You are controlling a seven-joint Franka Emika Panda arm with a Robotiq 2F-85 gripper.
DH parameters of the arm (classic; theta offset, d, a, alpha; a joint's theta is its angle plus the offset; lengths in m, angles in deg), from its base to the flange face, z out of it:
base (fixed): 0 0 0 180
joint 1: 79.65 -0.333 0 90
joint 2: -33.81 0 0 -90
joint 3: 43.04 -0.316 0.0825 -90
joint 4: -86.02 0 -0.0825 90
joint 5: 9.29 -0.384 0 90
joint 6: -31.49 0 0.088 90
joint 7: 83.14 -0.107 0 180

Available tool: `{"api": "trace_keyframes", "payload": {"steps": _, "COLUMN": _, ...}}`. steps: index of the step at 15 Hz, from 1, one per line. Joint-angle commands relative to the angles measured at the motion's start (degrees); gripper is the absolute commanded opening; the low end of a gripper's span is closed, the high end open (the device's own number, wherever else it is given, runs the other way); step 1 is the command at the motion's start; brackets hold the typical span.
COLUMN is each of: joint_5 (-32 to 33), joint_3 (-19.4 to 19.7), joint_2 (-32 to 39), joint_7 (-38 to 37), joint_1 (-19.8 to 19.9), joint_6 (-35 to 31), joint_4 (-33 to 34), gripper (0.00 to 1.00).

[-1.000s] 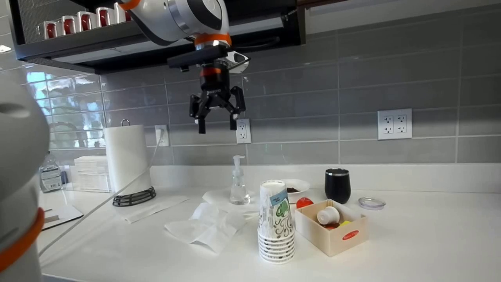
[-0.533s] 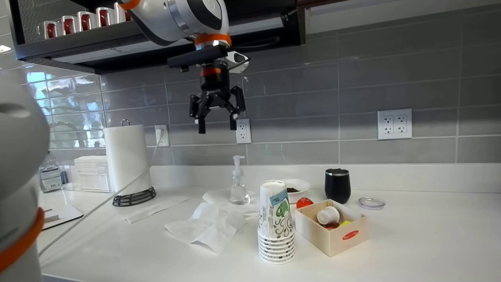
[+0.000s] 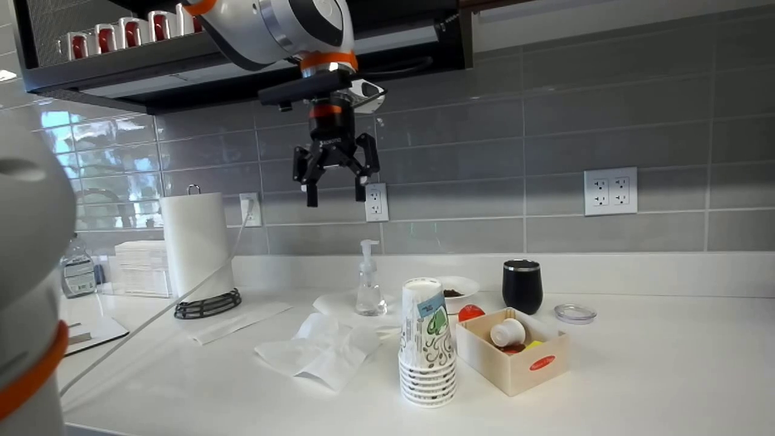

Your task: Put the lid on the black cup

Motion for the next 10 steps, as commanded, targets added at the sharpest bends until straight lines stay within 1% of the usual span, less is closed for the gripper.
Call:
{"api": "trace_keyframes", "payload": {"steps": 1, "joint_5": 0.8, "joint_3": 0.42, "joint_2": -1.57, "joint_7": -0.83, "joint_1": -0.01, "joint_6": -3.33, "joint_4": -3.6, "gripper": 1.0}}
{"api": "trace_keyframes", "payload": {"steps": 4, "joint_5": 1.15, "joint_3": 1.18, "joint_2": -2.84, "joint_7": -1.87, "joint_1": 0.92, "joint_6": -8.72, "joint_4": -8.54, "gripper": 1.0}}
{"api": "trace_keyframes", "payload": {"steps": 7, "joint_5": 0.87, "joint_3": 3.16, "joint_2": -3.71, "joint_7": -4.06, "joint_1": 3.11, "joint_6": -16.89, "joint_4": -13.16, "gripper": 1.0}}
{"api": "trace_keyframes", "payload": {"steps": 10, "joint_5": 0.72, "joint_3": 5.69, "joint_2": -4.63, "joint_7": -5.47, "joint_1": 6.1, "joint_6": -23.77, "joint_4": -15.06, "gripper": 1.0}}
